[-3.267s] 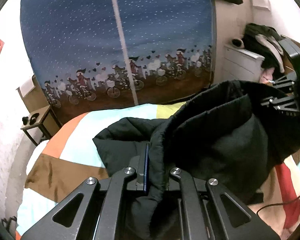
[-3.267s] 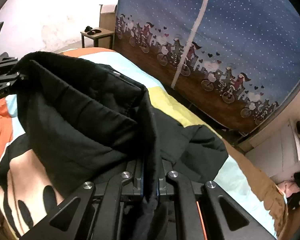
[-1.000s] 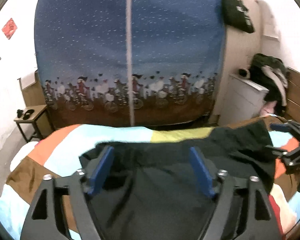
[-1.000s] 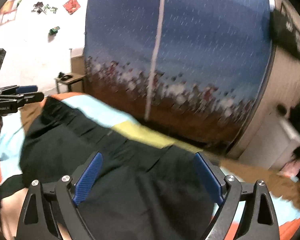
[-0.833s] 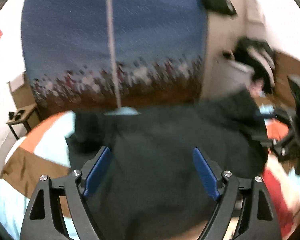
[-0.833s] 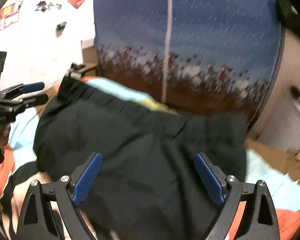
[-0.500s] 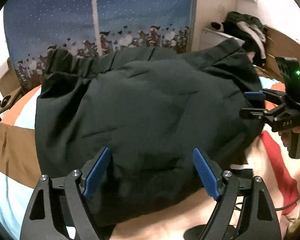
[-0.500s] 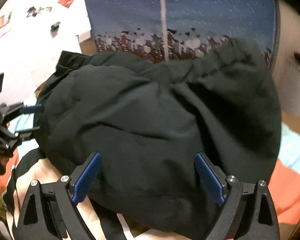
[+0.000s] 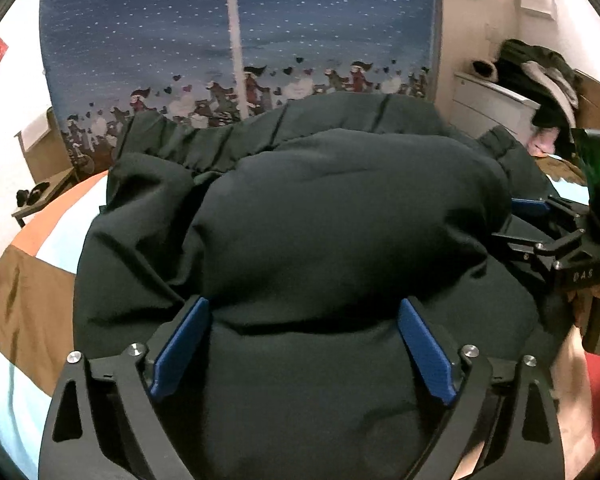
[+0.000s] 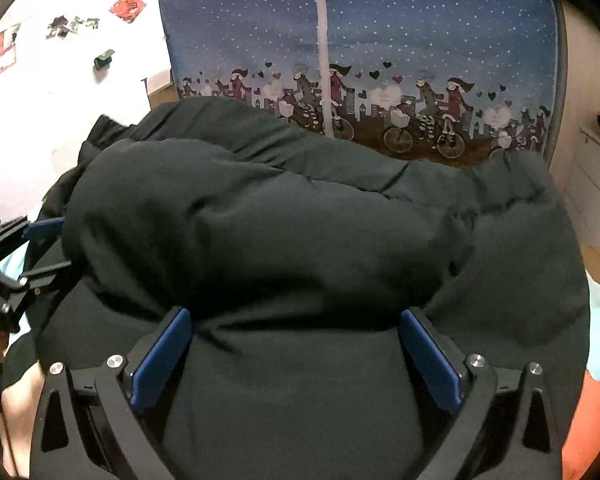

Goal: Fold large clothes

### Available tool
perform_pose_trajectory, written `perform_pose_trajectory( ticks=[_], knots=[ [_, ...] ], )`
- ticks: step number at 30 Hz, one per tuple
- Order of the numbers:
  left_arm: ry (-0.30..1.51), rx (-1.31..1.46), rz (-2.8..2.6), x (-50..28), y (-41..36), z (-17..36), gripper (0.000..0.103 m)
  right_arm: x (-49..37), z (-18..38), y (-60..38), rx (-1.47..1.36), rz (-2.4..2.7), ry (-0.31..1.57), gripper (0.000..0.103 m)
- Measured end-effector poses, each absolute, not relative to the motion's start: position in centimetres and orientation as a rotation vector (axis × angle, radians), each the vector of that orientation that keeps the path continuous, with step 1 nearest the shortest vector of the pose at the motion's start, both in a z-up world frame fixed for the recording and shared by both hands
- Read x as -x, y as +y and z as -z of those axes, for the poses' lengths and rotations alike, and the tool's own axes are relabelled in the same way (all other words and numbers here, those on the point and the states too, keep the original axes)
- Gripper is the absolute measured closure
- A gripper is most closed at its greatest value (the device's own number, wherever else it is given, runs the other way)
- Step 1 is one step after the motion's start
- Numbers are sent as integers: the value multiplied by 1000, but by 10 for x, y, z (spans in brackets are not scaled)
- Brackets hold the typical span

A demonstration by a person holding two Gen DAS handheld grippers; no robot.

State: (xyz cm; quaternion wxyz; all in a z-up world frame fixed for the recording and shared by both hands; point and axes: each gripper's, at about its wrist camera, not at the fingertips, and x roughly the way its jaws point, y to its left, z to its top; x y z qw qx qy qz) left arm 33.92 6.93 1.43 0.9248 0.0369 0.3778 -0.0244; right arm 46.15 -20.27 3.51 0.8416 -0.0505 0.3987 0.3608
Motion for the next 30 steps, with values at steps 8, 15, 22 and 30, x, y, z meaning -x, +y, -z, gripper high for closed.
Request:
perform_pose_trajectory(
  ticks=[8,15,22,30],
  knots=[
    [726,-47,-13,-368,84,-17,3,-503,-33,-187,98,-742,854,0],
    [707,35,-55,-394,107,-26,1,-538,-28,-175,76,-728,885,0],
    [721,31,-25,-404,111,-19,1,-557,-13,-166,78,-756,933,0],
    [718,42,-6,-423,116,-8,1,-574,-3,-160,68,-775,964,0]
  ],
)
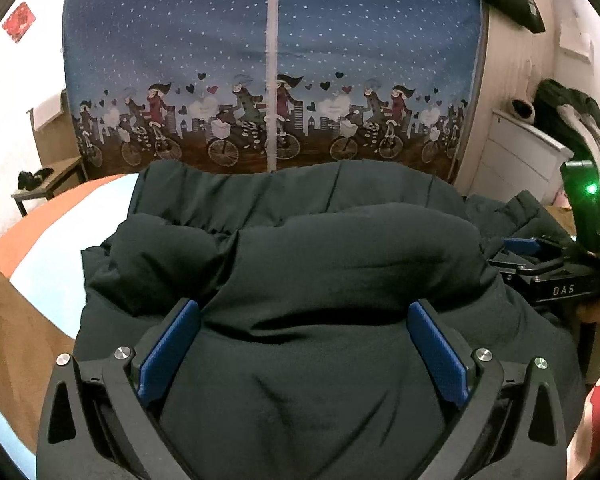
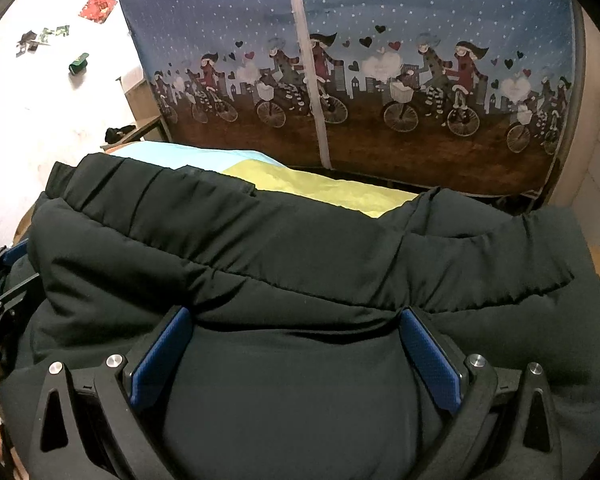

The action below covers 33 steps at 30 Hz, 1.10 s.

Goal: Fold large clothes

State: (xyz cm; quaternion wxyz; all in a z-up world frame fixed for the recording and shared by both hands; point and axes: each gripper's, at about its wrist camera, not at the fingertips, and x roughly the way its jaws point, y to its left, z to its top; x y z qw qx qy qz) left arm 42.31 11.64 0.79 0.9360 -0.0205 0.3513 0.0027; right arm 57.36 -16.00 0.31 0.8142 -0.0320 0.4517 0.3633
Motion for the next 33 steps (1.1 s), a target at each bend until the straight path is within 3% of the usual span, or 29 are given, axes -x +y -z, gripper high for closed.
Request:
perform_pose_trajectory(
  ticks=[33],
  knots=[
    [699,98,20,-399,125,-10,1,-553,-16,-171,67,-753,889,0]
  ],
)
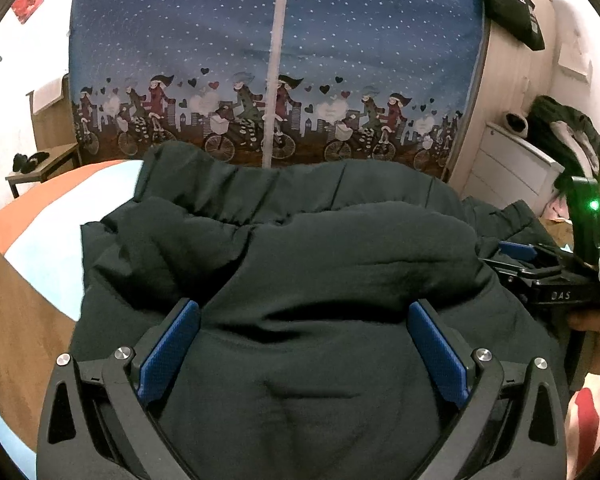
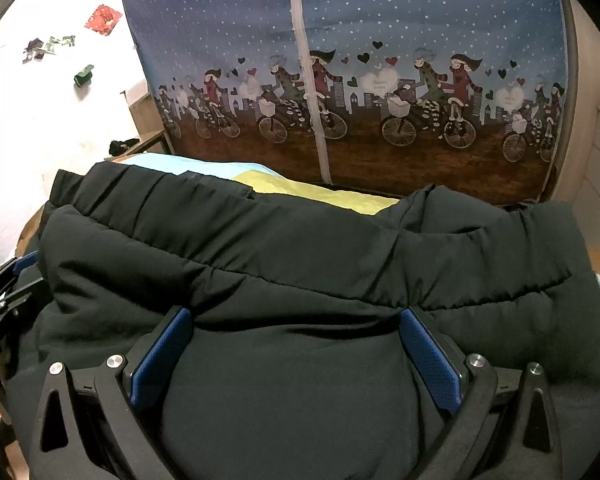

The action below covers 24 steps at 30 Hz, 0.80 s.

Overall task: Fold large clothes
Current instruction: 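Withdraw both open tools from the folded jacket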

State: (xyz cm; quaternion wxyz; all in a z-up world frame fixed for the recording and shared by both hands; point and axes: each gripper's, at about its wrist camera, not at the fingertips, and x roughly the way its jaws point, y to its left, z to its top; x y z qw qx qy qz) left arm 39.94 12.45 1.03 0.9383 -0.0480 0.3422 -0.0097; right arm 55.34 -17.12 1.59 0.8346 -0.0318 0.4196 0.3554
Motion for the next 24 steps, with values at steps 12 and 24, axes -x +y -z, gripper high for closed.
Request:
perform_pose_trajectory(
  ticks=[12,24],
  knots=[
    [652,177,-94,-367,173,-40,1,-557,-45,-217,121,-649,847,0],
    [808,311,-139,-354,241,-31,1,-584,-39,-314,-28,-465,931,0]
  ],
)
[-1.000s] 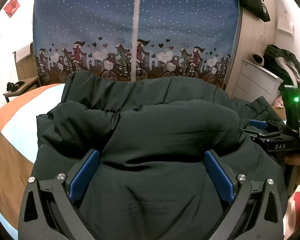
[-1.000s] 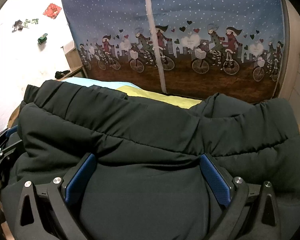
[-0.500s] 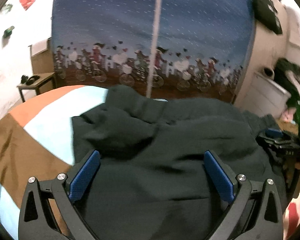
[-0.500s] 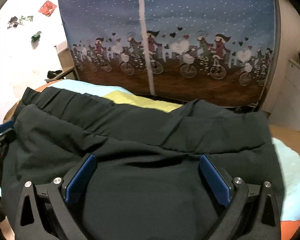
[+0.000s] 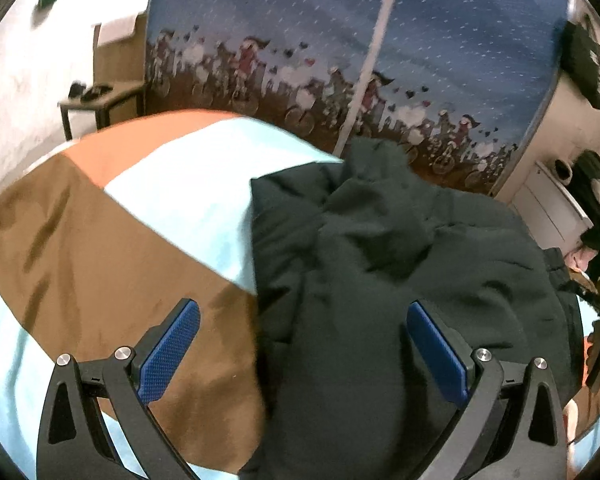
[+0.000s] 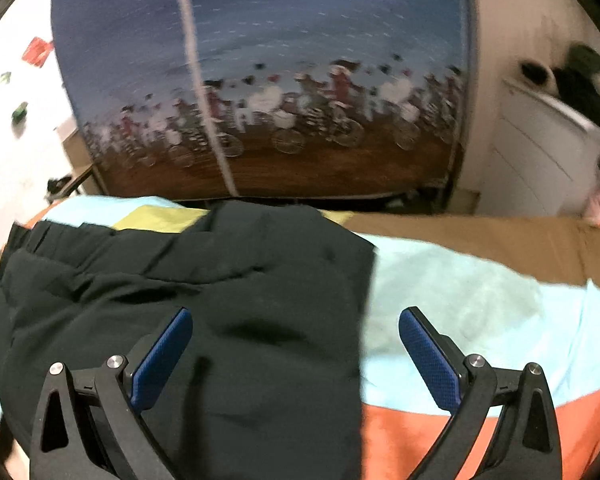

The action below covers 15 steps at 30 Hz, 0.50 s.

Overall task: Fold large clothes
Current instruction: 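Withdraw both open tools from the folded jacket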

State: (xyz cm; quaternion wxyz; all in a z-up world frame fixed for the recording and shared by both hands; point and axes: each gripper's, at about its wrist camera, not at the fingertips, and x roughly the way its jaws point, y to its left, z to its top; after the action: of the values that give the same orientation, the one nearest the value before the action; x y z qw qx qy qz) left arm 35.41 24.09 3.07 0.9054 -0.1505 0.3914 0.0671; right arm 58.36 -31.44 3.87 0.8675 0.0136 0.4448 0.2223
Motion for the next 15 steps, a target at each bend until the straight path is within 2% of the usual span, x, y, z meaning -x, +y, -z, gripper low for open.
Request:
perform_pose_trajectory(
  ticks=[15],
  knots=[
    [886,413,-38,-354,251,-20,1,-582,-4,-335,-45,-475,1043,0]
  ],
)
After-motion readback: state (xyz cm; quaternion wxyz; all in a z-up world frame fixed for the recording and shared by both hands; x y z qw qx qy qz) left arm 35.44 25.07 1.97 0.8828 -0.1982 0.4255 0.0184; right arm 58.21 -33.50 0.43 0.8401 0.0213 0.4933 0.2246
